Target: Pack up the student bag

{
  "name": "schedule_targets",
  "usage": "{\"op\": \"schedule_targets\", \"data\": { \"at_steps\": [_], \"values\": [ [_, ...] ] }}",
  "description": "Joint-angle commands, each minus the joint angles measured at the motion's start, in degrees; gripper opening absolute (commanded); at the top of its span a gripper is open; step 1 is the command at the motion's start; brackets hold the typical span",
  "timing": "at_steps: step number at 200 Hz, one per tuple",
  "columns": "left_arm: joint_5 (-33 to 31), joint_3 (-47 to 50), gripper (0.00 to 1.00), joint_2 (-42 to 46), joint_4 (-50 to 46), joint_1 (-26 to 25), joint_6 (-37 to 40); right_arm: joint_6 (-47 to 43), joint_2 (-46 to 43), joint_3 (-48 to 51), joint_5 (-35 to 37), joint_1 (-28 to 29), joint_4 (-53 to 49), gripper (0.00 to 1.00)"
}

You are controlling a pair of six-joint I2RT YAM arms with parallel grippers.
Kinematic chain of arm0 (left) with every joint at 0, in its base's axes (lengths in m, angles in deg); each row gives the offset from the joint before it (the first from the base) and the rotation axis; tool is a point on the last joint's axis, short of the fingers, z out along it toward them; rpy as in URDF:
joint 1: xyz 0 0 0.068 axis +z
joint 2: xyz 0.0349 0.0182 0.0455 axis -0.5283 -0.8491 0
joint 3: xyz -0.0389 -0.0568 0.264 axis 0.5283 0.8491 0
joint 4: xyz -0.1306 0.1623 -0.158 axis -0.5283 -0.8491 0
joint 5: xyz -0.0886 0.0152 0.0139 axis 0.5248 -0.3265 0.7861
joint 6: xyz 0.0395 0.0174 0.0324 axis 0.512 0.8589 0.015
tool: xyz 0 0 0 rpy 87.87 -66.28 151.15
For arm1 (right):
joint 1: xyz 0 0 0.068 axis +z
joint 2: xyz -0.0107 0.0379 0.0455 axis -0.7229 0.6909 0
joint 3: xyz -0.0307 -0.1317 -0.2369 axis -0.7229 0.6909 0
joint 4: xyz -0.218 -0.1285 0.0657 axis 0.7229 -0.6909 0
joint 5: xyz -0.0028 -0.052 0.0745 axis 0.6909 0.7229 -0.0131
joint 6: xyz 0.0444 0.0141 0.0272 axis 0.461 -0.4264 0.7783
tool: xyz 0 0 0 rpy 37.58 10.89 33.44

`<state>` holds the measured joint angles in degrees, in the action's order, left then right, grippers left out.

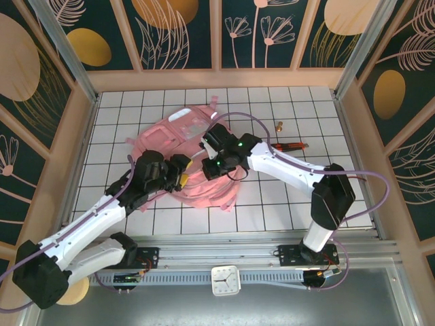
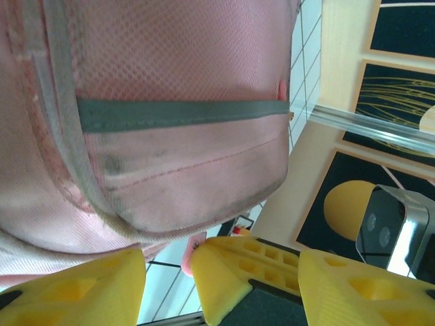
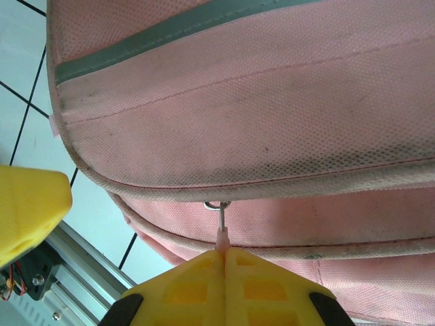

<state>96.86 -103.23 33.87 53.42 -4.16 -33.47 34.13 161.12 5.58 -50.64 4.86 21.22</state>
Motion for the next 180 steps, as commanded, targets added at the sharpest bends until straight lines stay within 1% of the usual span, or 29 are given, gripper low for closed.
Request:
{"op": "schedule_targets", "data": {
  "at_steps": [1, 22, 49, 69, 98, 124, 154, 172, 180],
  "values": [
    [-3.59, 1.36, 0.60, 1.35, 1.52, -1.87, -4.99, -1.50, -2.98, 0.86, -2.01, -0.71, 1.96, 0.00],
    [-3.56, 1.89, 0.60, 0.09, 2.05, -2.71, -5.26, -1.65, -3.01, 0.61, -2.34, -0.76, 2.17, 0.00],
    [-3.50, 3.89, 0.60, -2.11, 6.88, -2.75, -7.34, -1.32, -3.19, 0.39, -2.35, -0.71, 1.64, 0.00],
    [-4.83, 4.07, 0.60, -3.84, 8.78, -2.79, -7.39, -0.88, -3.77, 1.09, -2.89, -0.63, 2.04, 0.00],
    [-4.80, 4.39, 0.55, -7.27, 12.12, -2.79, -7.92, -0.26, -4.73, 2.04, -2.82, -0.44, 2.11, 0.00],
    [-7.71, 2.94, 0.51, -8.72, 12.24, -2.79, -7.41, -0.16, -4.92, 2.46, -2.76, -0.22, 2.20, 0.00],
    [-7.88, 1.49, 0.38, -11.16, 12.33, -2.79, -5.85, -0.40, -4.53, 2.32, -2.71, 0.22, 1.64, 0.00],
    [-7.88, 1.22, 0.24, -11.43, 11.69, -2.79, -5.16, -0.81, -4.34, 2.32, -2.28, 0.26, 1.30, 0.00],
    [-8.23, 1.23, 0.15, -10.92, 11.27, -2.78, -4.98, -1.24, -4.21, 2.40, -1.77, 0.26, 1.04, 0.00]
  ]
}}
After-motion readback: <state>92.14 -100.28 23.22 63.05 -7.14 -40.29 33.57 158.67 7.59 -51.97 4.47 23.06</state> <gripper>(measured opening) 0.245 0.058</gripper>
